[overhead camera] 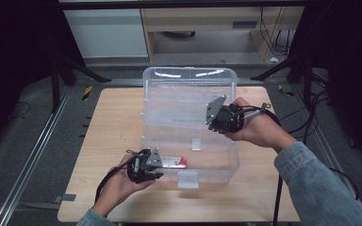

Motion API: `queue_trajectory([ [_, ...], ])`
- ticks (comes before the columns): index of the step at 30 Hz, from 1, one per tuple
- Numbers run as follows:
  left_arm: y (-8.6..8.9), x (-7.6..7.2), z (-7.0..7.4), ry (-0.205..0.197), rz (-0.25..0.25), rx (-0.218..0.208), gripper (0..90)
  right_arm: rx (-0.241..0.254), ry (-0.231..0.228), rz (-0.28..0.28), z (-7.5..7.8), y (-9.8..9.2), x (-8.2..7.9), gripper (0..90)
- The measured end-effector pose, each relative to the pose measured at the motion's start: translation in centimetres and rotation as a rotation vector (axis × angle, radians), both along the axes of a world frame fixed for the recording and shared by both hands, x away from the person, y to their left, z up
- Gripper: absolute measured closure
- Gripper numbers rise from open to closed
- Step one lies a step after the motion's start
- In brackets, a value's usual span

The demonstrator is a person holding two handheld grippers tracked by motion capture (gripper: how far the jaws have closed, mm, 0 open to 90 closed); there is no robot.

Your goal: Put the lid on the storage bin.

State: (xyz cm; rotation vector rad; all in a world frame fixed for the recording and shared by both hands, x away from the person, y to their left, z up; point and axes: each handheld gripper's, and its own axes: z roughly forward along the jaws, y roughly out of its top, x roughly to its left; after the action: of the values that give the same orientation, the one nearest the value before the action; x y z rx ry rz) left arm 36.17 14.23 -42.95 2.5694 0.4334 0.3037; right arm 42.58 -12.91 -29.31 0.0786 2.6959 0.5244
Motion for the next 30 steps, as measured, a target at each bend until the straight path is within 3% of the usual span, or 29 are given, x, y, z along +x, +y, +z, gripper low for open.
queue_trajectory([
  [8, 0.0, 0.0, 0.0, -0.008, 0.0, 0.006, 70.7, 0.01, 0.022, 0.003, -0.5, -0.2, -1.2, 89.2],
  [14, -0.2, 0.0, 0.1, -0.01, 0.001, 0.012, 70.5, -0.021, 0.021, 0.012, -0.7, -0.2, -1.9, 88.5],
  [23, -1.7, 1.2, 0.1, -0.024, 0.038, 0.0, 71.2, -0.052, 0.011, -0.007, -0.6, -0.7, 0.5, 87.2],
  [30, -1.7, 1.6, 0.1, -0.021, 0.041, -0.003, 70.9, -0.056, 0.017, 0.008, -0.7, -0.9, 0.7, 88.2],
])
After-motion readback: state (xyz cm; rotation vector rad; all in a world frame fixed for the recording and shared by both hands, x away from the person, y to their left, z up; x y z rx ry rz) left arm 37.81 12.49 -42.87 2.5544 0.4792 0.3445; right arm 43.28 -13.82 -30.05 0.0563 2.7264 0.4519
